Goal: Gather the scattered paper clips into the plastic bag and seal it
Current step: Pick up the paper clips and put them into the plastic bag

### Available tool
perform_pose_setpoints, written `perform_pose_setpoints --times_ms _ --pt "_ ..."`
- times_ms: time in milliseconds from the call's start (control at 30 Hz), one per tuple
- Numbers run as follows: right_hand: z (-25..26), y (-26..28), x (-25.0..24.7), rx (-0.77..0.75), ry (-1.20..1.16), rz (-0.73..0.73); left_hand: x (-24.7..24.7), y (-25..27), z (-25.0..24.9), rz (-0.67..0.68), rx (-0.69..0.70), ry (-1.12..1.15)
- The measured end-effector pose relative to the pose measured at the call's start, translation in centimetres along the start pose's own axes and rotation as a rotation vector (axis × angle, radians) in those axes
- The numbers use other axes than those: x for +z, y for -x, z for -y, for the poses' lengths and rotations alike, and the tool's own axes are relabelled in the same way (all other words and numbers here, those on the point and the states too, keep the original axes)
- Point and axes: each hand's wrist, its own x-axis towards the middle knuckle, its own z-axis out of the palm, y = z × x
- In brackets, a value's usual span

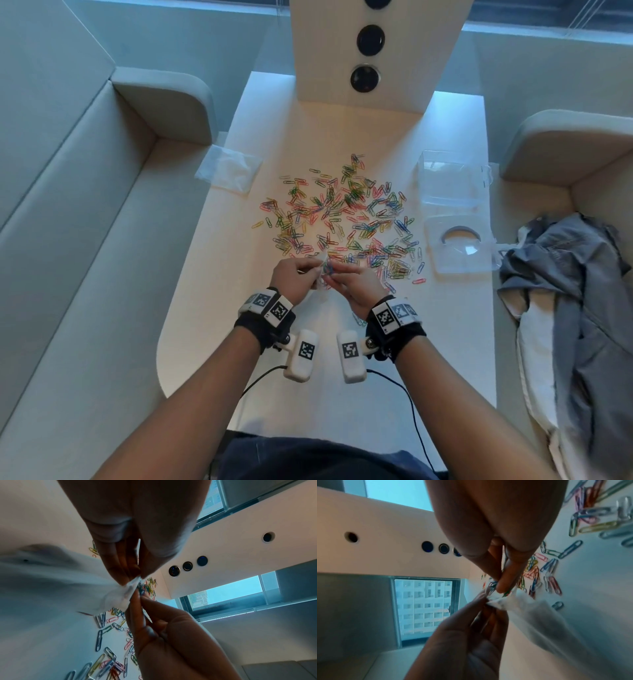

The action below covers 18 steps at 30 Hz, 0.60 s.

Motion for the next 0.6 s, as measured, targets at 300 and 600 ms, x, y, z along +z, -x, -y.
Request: perform_pose_setpoints --times_ms 300,600 --pt "0.0 -1.1 0.6 -0.079 0.574 -0.126 0.6 0.1 -0.1 0.065 0.032 -0.013" --pt "0.9 -0.2 0.5 -0.063 0.428 0.017 -0.5 0.0 -0.2 0.074 0.021 0.023"
